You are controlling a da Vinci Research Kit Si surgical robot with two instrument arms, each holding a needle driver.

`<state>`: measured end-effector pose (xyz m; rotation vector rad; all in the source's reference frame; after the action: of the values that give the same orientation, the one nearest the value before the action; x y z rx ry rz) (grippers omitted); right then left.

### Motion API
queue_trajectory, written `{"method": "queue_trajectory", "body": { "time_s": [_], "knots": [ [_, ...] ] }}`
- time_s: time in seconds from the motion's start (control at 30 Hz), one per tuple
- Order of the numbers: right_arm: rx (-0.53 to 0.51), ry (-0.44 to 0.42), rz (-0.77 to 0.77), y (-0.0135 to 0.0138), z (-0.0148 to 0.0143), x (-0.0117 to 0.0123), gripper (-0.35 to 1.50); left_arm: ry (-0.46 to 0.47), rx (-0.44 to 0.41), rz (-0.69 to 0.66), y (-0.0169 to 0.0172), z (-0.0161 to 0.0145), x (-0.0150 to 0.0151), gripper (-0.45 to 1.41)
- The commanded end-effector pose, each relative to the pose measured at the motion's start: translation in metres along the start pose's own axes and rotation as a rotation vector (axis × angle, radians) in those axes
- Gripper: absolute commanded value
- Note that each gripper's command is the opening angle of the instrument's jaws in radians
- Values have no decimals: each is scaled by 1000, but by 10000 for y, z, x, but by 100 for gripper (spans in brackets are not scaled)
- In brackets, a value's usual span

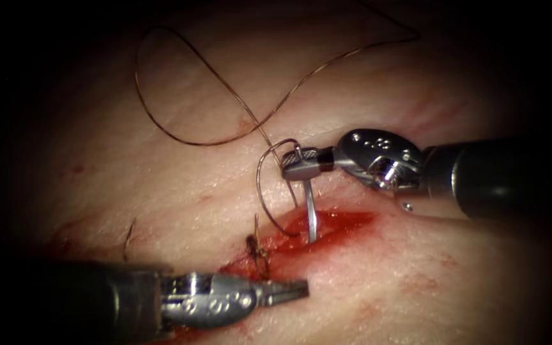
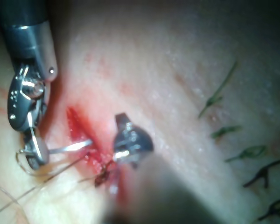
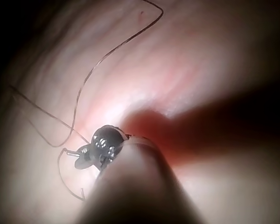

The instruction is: Wound Closure

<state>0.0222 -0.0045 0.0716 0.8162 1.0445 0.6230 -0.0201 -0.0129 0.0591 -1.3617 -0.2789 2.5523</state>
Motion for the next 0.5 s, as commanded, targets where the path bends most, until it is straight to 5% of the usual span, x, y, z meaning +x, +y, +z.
{"method": "queue_trajectory", "body": {
  "time_s": [0.03, 0.5],
  "knots": [
    [5, 0, 16, 2, 9, -4, -35, 2, -4, 2, 10, 6, -4, -43],
    [19, 8, 114, 1, 4, -7, -35, 6, -51, 34, 52, 51, -40, -43]
  ]
}}
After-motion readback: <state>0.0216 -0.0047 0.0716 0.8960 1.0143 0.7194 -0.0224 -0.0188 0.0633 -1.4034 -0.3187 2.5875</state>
